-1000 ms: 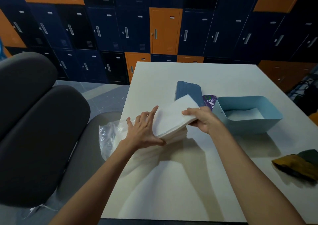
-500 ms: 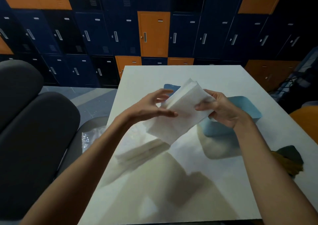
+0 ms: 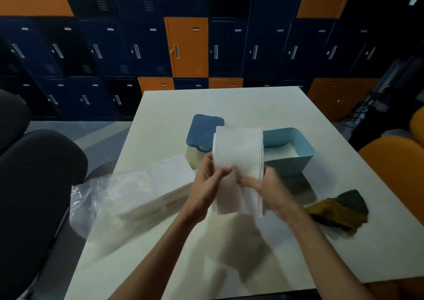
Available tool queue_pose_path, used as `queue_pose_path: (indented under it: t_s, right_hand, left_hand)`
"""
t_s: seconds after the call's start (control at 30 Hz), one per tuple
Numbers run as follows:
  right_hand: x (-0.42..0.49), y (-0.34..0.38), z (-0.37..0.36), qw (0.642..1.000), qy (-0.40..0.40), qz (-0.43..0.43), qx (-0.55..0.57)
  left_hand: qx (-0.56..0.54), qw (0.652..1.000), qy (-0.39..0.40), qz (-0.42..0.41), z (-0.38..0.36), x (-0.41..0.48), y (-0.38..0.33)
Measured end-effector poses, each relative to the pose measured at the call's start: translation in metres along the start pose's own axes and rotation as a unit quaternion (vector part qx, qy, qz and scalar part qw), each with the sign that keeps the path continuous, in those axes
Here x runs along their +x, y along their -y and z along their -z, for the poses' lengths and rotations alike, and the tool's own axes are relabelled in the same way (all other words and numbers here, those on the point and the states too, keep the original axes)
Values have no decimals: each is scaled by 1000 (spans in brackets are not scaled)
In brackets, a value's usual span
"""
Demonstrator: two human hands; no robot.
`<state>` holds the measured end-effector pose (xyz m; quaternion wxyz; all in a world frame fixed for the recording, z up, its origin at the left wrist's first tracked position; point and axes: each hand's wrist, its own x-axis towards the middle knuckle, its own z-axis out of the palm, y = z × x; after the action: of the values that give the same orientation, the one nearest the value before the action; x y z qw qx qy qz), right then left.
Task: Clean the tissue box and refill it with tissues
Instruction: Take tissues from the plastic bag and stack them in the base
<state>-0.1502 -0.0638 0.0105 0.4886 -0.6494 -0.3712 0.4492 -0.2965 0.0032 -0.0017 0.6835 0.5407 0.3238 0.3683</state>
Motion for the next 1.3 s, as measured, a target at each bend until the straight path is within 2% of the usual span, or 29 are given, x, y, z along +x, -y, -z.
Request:
queue_pose_path:
  t_s: [0.1,0.33,0.47,0.57,0.67,0.8,0.87,0.93,1.0,1.07,1.1,1.2,1.3]
  right_hand:
    - [-5,-16,2,998,-38,48,2]
    - [-3,-49,2,991,-10,130,-1]
    - [1,-52,1,993,-4,117,-15]
    - [-2,-41,13,992,-26,79,-95]
    - [-2,-17,39,964,23,75,-253]
    - [5,10,60,898,91,91,-421]
    - [8,16,66,888,105,87,-440]
    - [12,16,72,881,111,78,-452]
    - [12,10,81,871,119,56,-473]
    - [9,1,90,882,108,40,-458]
    - [6,-3,96,901,89,42,-423]
    - [-4,-17,104,964,13,73,-255]
    - [-14,-33,96,989,-26,82,-118]
  left_hand:
    - [28,998,-27,-44,-9,-6,10]
    - [65,994,-56,-70,-22,-16,31]
    - [40,996,-58,-56,-20,-16,32]
    - [24,999,-33,-27,-10,-14,18]
    - [100,994,23,-27,16,-3,-14]
    - [265,957,112,-28,28,11,-50]
    - [302,937,173,-23,24,12,-50]
    - [291,940,175,-19,22,10,-42]
    - [254,958,129,-22,26,6,-30]
    - [202,976,82,-20,31,2,-18]
    - [176,983,60,-13,32,0,-12]
    - [117,993,13,-11,29,-8,5]
    - [97,995,-19,-16,26,-14,23]
